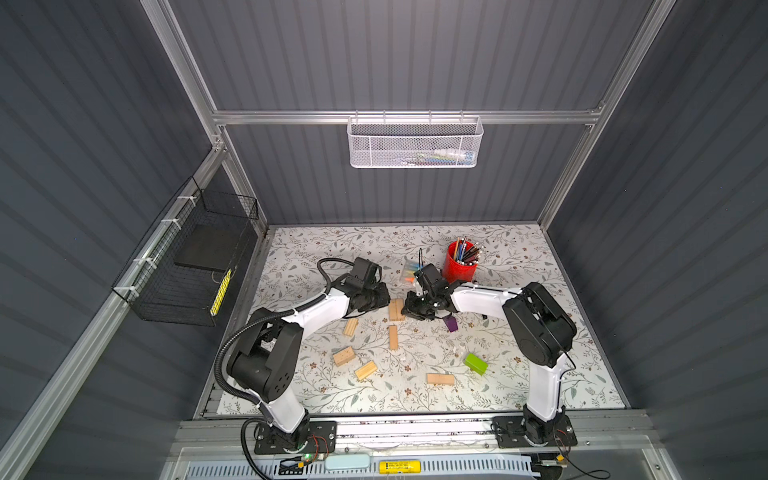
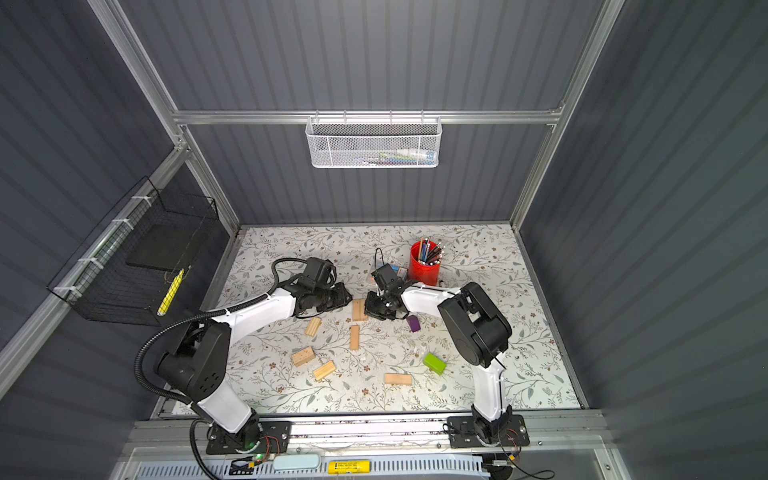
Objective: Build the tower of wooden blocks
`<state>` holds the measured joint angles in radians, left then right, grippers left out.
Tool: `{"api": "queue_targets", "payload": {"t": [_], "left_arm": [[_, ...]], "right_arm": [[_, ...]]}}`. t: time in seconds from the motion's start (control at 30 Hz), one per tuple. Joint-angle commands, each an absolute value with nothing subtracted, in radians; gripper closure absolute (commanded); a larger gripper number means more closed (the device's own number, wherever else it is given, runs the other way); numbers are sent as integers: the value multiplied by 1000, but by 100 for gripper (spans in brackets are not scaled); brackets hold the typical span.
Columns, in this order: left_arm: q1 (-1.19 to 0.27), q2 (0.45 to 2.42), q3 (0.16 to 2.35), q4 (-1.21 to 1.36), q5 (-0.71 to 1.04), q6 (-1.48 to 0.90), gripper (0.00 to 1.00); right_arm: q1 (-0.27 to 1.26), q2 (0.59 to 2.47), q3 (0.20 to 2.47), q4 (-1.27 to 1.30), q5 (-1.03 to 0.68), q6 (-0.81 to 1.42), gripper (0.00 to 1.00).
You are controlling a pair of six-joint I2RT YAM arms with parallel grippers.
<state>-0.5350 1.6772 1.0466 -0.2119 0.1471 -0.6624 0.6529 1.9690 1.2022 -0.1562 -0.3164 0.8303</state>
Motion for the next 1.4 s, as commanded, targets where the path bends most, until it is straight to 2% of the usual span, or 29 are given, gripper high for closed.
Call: {"api": "queue_targets", "payload": {"t": [0.0,0.37,0.6,0.9,1.17,1.37], "left_arm": [[-532,1654,1025,-252,123,-667,71],[-536,1598,1000,-300,100,-693,71],[-595,1505,988,-435,30,-712,64],[-722,1448,950,-555,-13,-763,57],[-863,1581,1023,-582,-75,-820,54],[-894,1668,1080,-627,-160,-845,53]], "right_arm": [[657,1960,1202,-145,-366,836,81],[655,1904,1191,-176,-345,821,80],[655,1762,1121,-243,-275,758,75],[656,1515,907,-285,-216,704,55],[655,1354,747,-234,-229,723,40],[654,1303,709,-234,-234,717,32]]}}
